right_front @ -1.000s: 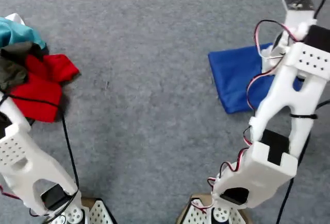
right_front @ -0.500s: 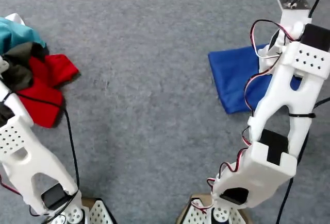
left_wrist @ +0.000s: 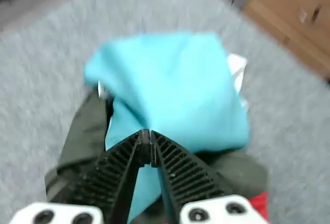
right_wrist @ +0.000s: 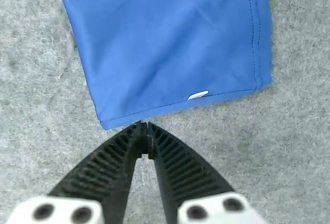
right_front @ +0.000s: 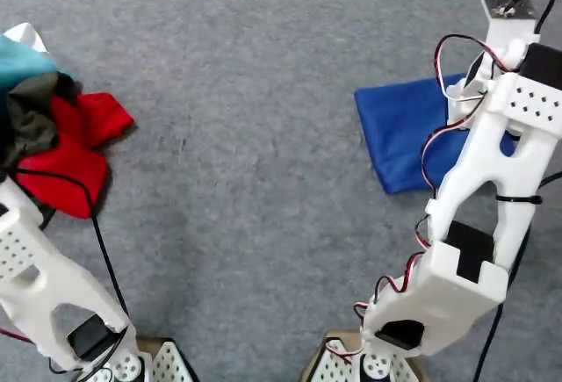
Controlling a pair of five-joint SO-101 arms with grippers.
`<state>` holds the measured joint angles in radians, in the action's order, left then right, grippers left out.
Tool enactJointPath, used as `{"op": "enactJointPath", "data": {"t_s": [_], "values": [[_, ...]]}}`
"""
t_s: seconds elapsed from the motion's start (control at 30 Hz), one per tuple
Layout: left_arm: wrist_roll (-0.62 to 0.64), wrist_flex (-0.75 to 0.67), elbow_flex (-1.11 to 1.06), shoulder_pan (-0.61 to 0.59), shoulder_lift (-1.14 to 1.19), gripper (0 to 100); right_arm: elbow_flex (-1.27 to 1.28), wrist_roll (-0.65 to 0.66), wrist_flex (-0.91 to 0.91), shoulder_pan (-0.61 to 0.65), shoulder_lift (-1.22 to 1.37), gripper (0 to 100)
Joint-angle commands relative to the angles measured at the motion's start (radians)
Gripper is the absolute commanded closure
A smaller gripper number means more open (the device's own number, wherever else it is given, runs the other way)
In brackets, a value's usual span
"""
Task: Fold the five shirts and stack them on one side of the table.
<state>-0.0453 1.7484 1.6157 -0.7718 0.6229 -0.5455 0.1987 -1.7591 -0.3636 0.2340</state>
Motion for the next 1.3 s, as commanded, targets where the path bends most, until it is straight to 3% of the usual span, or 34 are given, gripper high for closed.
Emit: {"op": "enactJointPath", "data": {"t_s": [0.0,0.27,0.4,0.53,0.63,0.87,1.07,1.27], "values": [[0.005,0.011,0.048,0.078,-0.208,98,0.002,-0.023,0.012,-0.007,-0.053,99.5],[0.005,0.012,0.032,0.402,-0.532,98,0.002,-0.048,0.011,-0.007,-0.053,99.5],[0.003,0.012,-0.153,0.417,-0.558,98,0.004,-0.048,0.006,-0.012,-0.053,99.5],[-0.025,0.008,-0.445,0.270,-0.542,97,0.004,-0.046,0.006,-0.012,-0.053,99.5],[-0.089,-0.044,-0.640,0.187,-0.501,90,0.005,-0.046,0.012,-0.008,-0.053,99.5],[0.017,-0.427,-0.847,-0.035,-0.400,77,0.122,-0.046,0.074,-0.004,-0.058,99.5],[-0.012,-0.678,-0.991,-0.063,-0.205,76,0.177,-0.046,0.092,-0.005,-0.061,99.5],[-0.040,-0.717,-0.994,-0.052,0.022,76,0.173,-0.046,0.092,-0.005,-0.061,99.5]]}}
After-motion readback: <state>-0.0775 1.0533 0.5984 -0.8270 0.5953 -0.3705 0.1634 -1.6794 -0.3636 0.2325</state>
